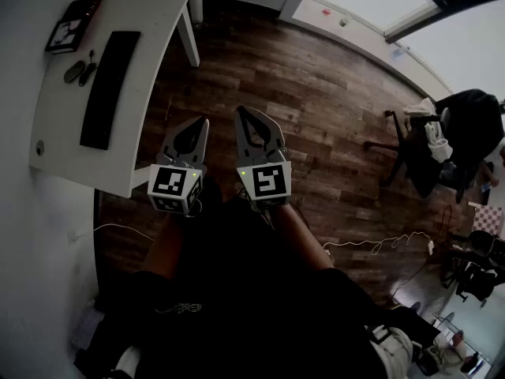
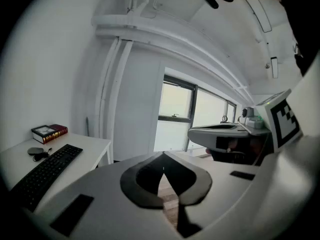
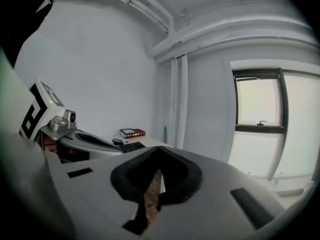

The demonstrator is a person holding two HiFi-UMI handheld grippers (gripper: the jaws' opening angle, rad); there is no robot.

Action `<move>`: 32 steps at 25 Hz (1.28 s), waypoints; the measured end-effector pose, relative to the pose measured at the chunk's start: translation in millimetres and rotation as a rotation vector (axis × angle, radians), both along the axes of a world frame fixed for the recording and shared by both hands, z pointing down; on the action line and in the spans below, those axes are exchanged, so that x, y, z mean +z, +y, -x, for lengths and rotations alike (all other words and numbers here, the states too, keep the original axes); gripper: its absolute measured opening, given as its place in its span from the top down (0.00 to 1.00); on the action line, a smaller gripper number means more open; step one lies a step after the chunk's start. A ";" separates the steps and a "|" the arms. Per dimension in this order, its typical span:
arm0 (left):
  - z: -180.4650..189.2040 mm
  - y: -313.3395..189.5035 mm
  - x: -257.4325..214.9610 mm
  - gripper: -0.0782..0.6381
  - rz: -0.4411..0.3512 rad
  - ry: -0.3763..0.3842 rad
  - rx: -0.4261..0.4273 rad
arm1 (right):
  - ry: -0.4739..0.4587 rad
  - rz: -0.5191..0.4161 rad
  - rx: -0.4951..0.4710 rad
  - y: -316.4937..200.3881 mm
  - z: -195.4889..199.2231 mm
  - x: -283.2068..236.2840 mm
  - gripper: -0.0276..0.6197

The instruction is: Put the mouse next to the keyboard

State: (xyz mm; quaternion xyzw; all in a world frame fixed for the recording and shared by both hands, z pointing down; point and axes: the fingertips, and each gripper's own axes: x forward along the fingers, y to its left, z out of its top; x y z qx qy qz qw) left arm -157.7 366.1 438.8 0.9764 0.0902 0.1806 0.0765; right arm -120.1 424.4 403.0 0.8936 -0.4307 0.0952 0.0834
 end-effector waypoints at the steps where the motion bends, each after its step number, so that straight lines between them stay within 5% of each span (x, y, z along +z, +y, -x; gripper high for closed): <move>1: -1.0 -6.7 0.3 0.89 0.002 0.002 -0.002 | 0.001 0.003 -0.003 -7.4 -1.1 0.0 0.93; 19: -8.1 -127.5 14.1 0.89 0.049 -0.013 0.001 | 0.005 0.079 -0.067 -148.6 -14.4 9.8 0.92; 27: -28.2 -155.2 35.6 0.89 0.063 -0.061 -0.070 | -0.042 0.120 -0.137 -172.7 -37.8 34.1 0.92; 32: -56.5 -193.1 47.5 0.89 0.019 -0.095 -0.187 | -0.051 0.097 -0.285 -216.7 -70.2 45.4 0.92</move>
